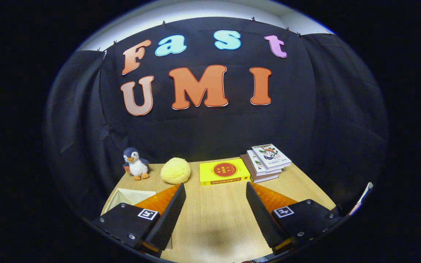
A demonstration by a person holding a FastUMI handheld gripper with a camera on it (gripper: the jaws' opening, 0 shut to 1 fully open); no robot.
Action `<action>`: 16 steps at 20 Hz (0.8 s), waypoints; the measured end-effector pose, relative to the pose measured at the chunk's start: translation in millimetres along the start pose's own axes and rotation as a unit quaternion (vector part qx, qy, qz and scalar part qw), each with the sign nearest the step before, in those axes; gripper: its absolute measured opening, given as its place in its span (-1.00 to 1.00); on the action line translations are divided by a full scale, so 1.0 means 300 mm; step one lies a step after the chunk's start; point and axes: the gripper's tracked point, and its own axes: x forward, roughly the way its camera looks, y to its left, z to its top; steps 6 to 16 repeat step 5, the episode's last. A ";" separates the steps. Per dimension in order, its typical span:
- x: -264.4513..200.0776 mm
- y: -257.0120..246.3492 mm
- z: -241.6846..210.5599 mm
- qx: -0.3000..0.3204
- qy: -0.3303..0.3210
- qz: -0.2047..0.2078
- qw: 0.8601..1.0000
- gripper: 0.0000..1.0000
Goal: Open the storage box then place both shoes into the box .Put the left shoe in first, then the right shoe, with the right side of both shoes facing outward in a uniform manner.
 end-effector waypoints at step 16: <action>-0.001 -0.151 0.014 -0.006 -0.016 -0.014 1.000 0.97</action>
